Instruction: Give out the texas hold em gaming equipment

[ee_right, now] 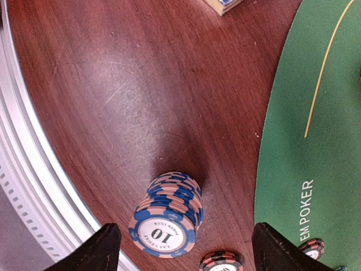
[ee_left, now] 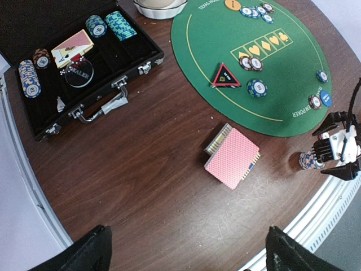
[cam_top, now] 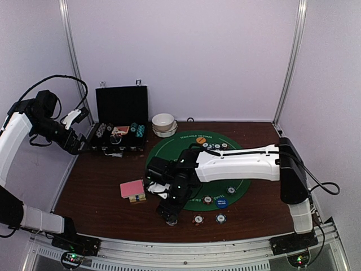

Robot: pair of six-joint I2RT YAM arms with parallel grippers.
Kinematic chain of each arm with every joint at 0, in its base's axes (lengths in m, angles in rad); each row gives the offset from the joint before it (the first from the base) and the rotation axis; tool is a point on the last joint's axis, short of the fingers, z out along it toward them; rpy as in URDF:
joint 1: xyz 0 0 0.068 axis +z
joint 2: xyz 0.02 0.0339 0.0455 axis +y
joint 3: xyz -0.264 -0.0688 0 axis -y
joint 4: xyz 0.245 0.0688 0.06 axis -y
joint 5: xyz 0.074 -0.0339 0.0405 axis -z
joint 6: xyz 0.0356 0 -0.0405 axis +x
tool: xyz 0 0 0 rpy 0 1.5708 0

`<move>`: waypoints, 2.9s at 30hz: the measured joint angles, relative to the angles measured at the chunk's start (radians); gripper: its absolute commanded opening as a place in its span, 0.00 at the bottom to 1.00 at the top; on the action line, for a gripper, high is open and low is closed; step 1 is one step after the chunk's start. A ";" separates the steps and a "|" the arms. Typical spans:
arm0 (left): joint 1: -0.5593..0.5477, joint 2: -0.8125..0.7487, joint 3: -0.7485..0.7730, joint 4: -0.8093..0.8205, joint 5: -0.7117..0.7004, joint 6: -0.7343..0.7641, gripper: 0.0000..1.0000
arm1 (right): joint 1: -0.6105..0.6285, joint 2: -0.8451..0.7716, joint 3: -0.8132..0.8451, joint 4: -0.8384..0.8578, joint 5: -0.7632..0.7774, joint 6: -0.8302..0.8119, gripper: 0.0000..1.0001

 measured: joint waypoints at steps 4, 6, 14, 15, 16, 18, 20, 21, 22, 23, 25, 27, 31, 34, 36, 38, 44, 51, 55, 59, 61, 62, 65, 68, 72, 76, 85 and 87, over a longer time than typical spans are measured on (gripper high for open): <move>0.000 0.000 0.000 0.000 0.000 0.000 0.98 | 0.004 0.015 0.000 -0.002 -0.010 -0.005 0.81; 0.000 0.000 0.000 0.000 0.000 0.000 0.98 | 0.005 0.025 0.000 -0.002 -0.012 -0.009 0.79; 0.000 0.000 0.000 0.000 0.000 0.000 0.97 | 0.005 0.064 0.001 -0.005 -0.015 -0.018 0.62; 0.000 0.000 0.000 0.000 0.000 0.000 0.98 | 0.005 0.065 0.001 -0.005 -0.015 -0.019 0.60; 0.000 0.000 0.000 0.000 0.000 0.000 0.98 | 0.005 0.065 0.001 -0.005 -0.015 -0.019 0.59; 0.000 0.000 0.000 0.000 0.000 0.000 0.98 | 0.005 0.065 0.004 -0.005 -0.015 -0.019 0.57; 0.000 0.000 0.000 0.000 0.000 0.000 0.97 | 0.005 0.065 0.006 -0.005 -0.015 -0.020 0.57; 0.000 0.000 0.000 0.000 0.000 0.000 0.98 | 0.005 0.065 0.006 -0.005 -0.015 -0.020 0.57; 0.000 0.000 0.000 0.000 0.000 0.000 0.98 | 0.005 0.065 0.006 -0.006 -0.015 -0.021 0.57; 0.000 0.000 0.000 0.000 0.000 0.000 0.98 | 0.005 0.065 0.006 -0.006 -0.015 -0.021 0.57; 0.000 0.000 0.000 0.000 -0.001 0.000 0.97 | 0.006 0.065 0.006 -0.006 -0.015 -0.021 0.55; 0.000 0.000 0.000 0.000 -0.001 0.000 0.97 | 0.006 0.065 0.010 -0.007 -0.014 -0.021 0.55; 0.000 0.000 0.000 0.000 0.000 0.000 0.97 | 0.008 0.065 0.027 -0.014 -0.013 -0.022 0.58; 0.000 0.000 0.000 0.000 -0.001 0.000 0.98 | 0.012 0.065 0.037 -0.020 -0.011 -0.026 0.58; 0.000 0.000 0.000 0.000 -0.001 0.000 0.98 | 0.014 0.065 0.037 -0.022 -0.010 -0.029 0.57; 0.000 0.000 0.000 0.000 -0.001 0.000 0.98 | 0.017 0.065 0.037 -0.027 -0.010 -0.029 0.56; 0.000 0.000 0.000 0.000 -0.001 0.000 0.98 | 0.019 0.065 0.037 -0.035 -0.003 -0.031 0.46; 0.000 0.000 0.000 0.000 -0.001 0.000 0.98 | 0.019 0.065 0.040 -0.040 0.012 -0.033 0.29; 0.000 0.000 0.000 0.000 -0.001 0.000 0.98 | 0.021 0.065 0.056 -0.058 0.017 -0.039 0.19; 0.000 0.000 0.000 0.000 -0.001 0.000 0.98 | 0.021 0.065 0.106 -0.079 0.032 -0.039 0.11; 0.000 0.000 0.000 0.000 -0.001 0.000 0.98 | 0.021 0.065 0.130 -0.084 0.043 -0.039 0.10; 0.000 0.000 0.000 0.000 -0.001 0.000 0.98 | 0.021 0.065 0.140 -0.087 0.049 -0.039 0.10; 0.000 0.000 0.000 0.000 -0.001 0.000 0.98 | 0.013 0.065 0.166 -0.096 0.072 -0.036 0.06; 0.000 0.000 0.000 0.000 -0.003 0.000 0.98 | -0.003 0.065 0.193 -0.104 0.097 -0.026 0.06; 0.000 0.000 0.000 0.000 -0.004 0.000 0.98 | -0.064 0.094 0.286 -0.111 0.137 0.008 0.06; 0.000 -0.001 0.000 0.000 -0.004 0.000 0.97 | -0.149 0.173 0.401 -0.102 0.166 0.041 0.07; 0.000 -0.005 0.000 0.000 -0.004 0.000 0.98 | -0.251 0.345 0.495 -0.078 0.167 0.095 0.07; 0.000 -0.005 0.000 0.000 -0.004 0.000 0.98 | -0.248 0.361 0.495 -0.074 0.158 0.103 0.07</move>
